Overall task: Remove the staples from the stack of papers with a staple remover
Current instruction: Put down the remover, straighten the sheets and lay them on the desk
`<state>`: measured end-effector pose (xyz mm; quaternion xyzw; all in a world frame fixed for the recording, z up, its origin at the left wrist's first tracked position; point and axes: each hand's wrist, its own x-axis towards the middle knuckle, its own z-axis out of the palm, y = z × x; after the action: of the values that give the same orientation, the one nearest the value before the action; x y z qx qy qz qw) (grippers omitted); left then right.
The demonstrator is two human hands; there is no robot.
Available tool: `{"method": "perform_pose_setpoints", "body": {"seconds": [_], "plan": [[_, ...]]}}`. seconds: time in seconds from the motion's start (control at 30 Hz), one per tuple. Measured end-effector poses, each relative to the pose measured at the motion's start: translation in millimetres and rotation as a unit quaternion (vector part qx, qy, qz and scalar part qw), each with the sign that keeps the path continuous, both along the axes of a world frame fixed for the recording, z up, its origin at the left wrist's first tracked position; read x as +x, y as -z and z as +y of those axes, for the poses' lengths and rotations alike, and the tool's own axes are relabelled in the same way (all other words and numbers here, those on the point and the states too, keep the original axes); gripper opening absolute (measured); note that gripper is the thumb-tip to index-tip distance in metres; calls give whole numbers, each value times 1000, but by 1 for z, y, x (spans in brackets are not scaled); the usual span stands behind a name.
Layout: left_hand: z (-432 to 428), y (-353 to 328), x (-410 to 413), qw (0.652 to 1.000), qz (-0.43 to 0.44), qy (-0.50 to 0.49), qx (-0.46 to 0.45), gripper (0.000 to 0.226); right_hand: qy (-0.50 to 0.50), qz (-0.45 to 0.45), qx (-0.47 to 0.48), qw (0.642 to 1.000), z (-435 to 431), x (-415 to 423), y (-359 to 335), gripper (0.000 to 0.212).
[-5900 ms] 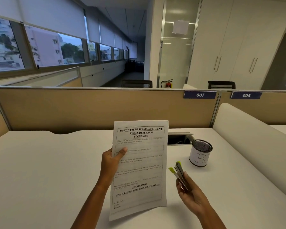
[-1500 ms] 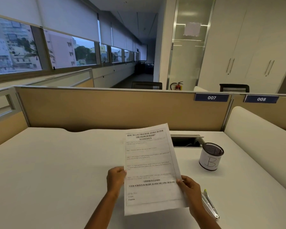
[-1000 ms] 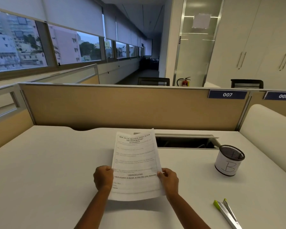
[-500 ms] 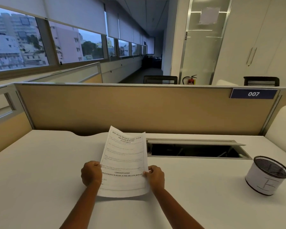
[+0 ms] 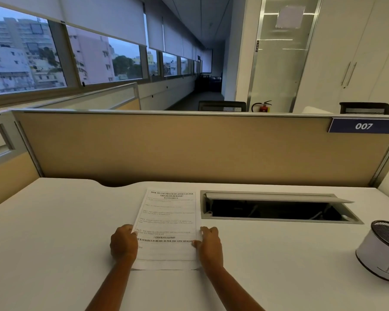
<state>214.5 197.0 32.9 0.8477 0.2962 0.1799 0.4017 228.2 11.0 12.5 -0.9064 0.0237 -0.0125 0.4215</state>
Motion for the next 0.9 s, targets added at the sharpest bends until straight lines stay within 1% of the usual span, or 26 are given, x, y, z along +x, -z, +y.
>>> {"method": "perform_pose_setpoints", "body": {"seconds": [0.07,0.23,0.3,0.4,0.47,0.6,0.7,0.77,0.8,0.83,0.87,0.9], "plan": [[-3,2,2,999,10,19,24,13,-10,-3,-22,1000,0,0,2,22],[-8,10,5,994,53,19,95,30,-19,-19,-46,999,-2,3,6,23],[-10,13,3,991,60,10,118,28,-21,-25,-58,998,-3,5,7,24],[-13,16,0,992,43,10,122,23,-23,-28,-71,997,-3,7,10,27],[-13,16,-1,991,50,18,124,22,-25,-31,-78,996,-2,7,11,29],[-14,12,-3,985,92,44,142,26,-35,-21,-51,998,-5,5,11,40],[-19,12,-10,972,118,58,195,34,-42,-5,3,999,-14,0,7,47],[-26,14,-18,970,105,67,207,39,-40,-6,30,999,-26,-9,4,43],[-30,17,-21,972,79,72,210,40,-39,-13,31,999,-33,-14,3,39],[-38,16,-28,972,53,81,216,38,-35,-25,22,999,-43,-21,3,35],[-47,14,-35,969,42,105,221,42,-27,-44,7,999,-55,-30,2,31],[-57,10,-44,966,52,136,215,58,-18,-66,-6,998,-68,-39,2,28]]}}
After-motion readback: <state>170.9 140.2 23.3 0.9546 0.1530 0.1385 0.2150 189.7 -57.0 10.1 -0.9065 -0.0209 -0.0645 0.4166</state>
